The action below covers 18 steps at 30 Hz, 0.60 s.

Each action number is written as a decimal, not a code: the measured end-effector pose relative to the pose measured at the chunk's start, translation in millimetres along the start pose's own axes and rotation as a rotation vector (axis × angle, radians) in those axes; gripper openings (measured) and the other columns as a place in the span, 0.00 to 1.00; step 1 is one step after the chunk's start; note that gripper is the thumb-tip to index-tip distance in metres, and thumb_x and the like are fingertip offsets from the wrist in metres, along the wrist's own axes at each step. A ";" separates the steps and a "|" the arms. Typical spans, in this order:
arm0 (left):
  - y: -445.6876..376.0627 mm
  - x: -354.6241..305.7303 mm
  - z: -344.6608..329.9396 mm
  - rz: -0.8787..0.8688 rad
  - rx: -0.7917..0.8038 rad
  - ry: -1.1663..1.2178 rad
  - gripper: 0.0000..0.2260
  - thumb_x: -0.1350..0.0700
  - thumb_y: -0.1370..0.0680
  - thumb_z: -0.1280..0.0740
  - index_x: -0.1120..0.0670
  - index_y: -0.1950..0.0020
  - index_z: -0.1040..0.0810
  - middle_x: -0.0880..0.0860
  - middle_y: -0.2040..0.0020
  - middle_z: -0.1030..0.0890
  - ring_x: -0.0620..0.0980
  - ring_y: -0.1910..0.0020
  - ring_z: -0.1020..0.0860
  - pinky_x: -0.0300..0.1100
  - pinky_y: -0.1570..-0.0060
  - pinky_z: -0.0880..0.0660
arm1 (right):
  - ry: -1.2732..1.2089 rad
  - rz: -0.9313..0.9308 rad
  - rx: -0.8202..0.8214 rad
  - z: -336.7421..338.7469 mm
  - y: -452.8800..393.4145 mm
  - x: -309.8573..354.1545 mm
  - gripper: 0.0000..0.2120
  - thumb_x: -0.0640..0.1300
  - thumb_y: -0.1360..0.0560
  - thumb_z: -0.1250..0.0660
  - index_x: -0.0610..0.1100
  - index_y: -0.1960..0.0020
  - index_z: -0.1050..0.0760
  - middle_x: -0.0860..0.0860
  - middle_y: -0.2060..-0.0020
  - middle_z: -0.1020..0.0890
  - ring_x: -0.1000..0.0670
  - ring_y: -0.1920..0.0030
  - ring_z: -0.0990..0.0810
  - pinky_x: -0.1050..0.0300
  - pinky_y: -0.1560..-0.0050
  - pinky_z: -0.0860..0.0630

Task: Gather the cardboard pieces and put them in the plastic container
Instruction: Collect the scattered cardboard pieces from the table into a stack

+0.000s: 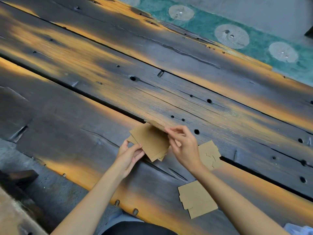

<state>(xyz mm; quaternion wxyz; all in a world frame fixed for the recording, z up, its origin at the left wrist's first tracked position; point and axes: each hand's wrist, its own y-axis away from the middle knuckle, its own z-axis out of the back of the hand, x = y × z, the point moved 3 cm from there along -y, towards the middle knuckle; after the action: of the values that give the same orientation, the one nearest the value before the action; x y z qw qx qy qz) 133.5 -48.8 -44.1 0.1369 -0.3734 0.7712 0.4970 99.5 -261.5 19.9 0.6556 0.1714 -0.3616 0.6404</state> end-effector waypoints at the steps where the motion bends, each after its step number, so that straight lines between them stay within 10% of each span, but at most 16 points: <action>1: 1.6 0.0 -4.5 -0.006 0.013 -0.005 0.16 0.71 0.20 0.35 0.58 0.35 0.27 0.62 0.45 0.14 0.56 0.46 0.14 0.46 0.48 0.16 | 0.035 0.039 0.007 -1.1 3.1 5.5 0.20 0.34 0.24 0.29 0.49 0.36 0.17 0.48 0.44 0.18 0.50 0.47 0.18 0.55 0.46 0.19; 18: 22.6 41.3 -74.8 -0.046 0.153 0.018 0.17 0.67 0.17 0.40 0.64 0.27 0.31 0.66 0.33 0.21 0.63 0.36 0.19 0.52 0.42 0.18 | 0.164 -0.005 0.219 23.2 55.2 -2.3 0.23 0.41 0.24 0.33 0.51 0.30 0.22 0.42 0.29 0.24 0.41 0.33 0.24 0.46 0.36 0.23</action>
<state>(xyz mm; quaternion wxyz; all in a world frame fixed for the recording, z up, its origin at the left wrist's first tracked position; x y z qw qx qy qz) 101.1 -126.8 -18.0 0.1696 -0.3837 0.7995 0.4299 40.6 -272.4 20.9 0.6618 0.1900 -0.2344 0.6863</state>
